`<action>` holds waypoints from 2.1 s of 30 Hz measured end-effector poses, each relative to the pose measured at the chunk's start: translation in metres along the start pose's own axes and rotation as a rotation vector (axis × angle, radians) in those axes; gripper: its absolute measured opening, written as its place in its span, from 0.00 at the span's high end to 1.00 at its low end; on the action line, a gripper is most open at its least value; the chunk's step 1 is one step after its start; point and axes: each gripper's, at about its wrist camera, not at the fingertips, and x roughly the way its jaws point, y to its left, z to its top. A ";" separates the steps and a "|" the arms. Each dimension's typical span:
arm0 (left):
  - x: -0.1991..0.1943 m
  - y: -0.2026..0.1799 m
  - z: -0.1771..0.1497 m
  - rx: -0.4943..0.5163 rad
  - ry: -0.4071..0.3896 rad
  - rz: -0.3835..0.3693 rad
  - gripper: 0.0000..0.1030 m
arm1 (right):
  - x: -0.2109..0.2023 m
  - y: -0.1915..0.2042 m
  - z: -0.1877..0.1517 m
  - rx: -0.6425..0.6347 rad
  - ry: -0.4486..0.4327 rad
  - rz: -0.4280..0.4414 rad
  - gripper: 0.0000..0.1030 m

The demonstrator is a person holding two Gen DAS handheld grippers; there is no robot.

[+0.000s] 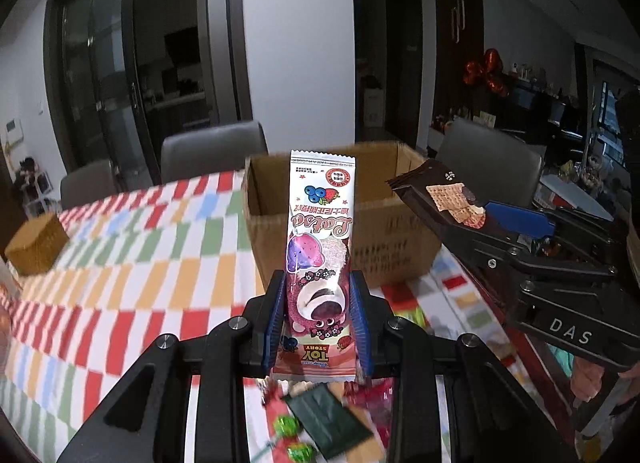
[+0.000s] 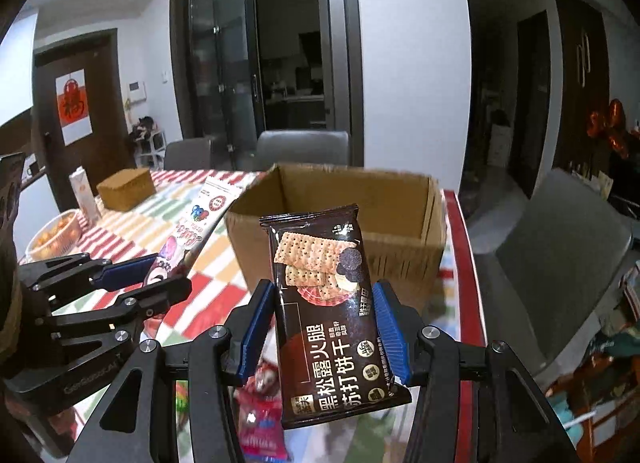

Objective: Organize snacks
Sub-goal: 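Carry both packets over the cardboard box and open both tools to drop them, then move both open tools back from the box to the snacks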

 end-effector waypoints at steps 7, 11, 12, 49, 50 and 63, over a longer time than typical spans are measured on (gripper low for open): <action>0.008 0.006 0.045 0.059 -0.056 0.034 0.70 | 0.009 -0.006 0.046 -0.048 -0.033 -0.026 0.50; 0.018 0.010 0.068 0.078 -0.062 0.043 0.70 | 0.019 -0.014 0.070 -0.052 -0.025 -0.025 0.50; 0.024 0.012 0.075 0.078 -0.053 0.042 0.70 | 0.022 -0.017 0.076 -0.048 -0.020 -0.028 0.50; 0.034 0.036 0.072 0.021 0.039 0.088 0.25 | 0.042 -0.016 0.082 -0.048 0.043 -0.082 0.34; 0.026 0.036 0.069 0.018 0.030 0.098 0.21 | 0.036 -0.013 0.079 -0.049 0.039 -0.075 0.34; -0.044 0.043 0.019 -0.014 -0.002 0.106 0.13 | -0.008 0.032 0.041 -0.071 0.032 0.018 0.34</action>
